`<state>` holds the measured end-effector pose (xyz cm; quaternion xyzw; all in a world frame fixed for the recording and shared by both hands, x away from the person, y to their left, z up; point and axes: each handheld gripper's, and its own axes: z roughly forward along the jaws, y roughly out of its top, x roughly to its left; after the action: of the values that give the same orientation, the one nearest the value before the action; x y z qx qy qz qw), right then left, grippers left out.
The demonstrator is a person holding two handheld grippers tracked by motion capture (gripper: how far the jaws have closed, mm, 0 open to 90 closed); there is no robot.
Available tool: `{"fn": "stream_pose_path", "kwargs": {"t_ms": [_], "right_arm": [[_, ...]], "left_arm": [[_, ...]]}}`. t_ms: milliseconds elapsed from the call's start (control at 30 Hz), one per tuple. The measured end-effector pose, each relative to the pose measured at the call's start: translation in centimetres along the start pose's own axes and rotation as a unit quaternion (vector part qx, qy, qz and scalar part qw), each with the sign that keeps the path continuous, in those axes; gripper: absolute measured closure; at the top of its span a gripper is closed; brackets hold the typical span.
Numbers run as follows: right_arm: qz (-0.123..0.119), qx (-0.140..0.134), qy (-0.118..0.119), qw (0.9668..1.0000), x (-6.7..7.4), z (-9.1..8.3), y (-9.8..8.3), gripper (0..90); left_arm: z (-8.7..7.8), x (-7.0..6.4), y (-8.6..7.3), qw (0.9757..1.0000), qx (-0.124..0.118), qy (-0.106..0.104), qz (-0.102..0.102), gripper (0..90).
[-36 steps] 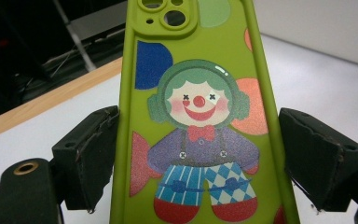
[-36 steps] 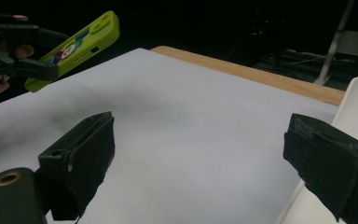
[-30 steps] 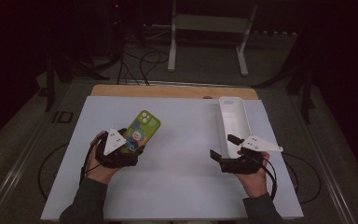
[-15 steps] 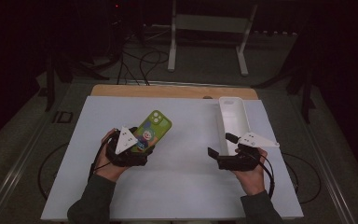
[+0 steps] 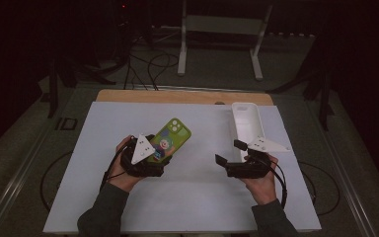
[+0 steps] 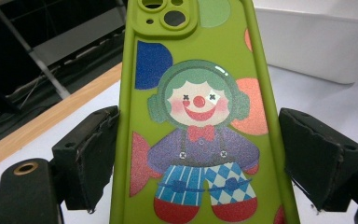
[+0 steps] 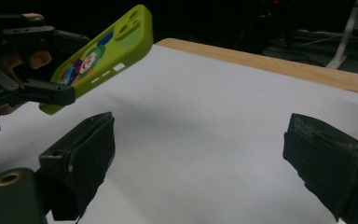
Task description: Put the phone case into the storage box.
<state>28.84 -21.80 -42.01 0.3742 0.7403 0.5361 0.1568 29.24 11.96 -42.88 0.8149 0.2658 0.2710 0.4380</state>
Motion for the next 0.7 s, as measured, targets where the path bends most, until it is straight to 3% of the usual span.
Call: {"fn": "stream_pose_path", "kwargs": {"t_ms": [700], "right_arm": [[0.014,0.009,0.027,0.9995,0.7,1.6,1.1,9.0]], "left_arm": [[0.9,-1.9,1.6,0.9994,-0.01,-0.022,0.026,16.3]]}}
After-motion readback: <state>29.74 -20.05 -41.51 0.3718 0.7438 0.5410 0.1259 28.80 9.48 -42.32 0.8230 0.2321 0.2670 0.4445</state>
